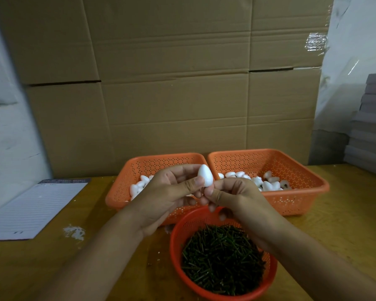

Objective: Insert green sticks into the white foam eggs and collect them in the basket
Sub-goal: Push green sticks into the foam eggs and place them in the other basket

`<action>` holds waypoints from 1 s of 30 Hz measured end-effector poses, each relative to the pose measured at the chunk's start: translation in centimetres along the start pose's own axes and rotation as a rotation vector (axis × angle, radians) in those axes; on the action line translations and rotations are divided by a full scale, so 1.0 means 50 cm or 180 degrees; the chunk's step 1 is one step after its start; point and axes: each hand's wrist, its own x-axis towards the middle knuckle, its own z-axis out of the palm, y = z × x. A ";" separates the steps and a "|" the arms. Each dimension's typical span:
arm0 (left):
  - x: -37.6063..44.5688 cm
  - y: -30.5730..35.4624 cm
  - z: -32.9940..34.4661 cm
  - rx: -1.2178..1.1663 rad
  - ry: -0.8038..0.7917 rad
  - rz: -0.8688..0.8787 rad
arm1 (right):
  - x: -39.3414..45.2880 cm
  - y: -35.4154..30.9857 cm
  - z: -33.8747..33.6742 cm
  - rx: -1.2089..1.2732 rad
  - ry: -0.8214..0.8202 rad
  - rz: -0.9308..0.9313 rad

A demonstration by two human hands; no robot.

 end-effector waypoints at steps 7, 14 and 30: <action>0.001 0.001 0.012 -0.0031 0.0338 0.0143 | 0.000 0.001 0.007 0.0017 0.0445 0.0078; 0.002 -0.003 0.016 0.0296 0.0472 0.0297 | -0.002 0.002 0.008 -0.0016 0.0470 0.0065; -0.001 -0.002 0.011 -0.0024 0.0269 0.0118 | -0.002 -0.001 0.006 -0.0076 0.0257 -0.0075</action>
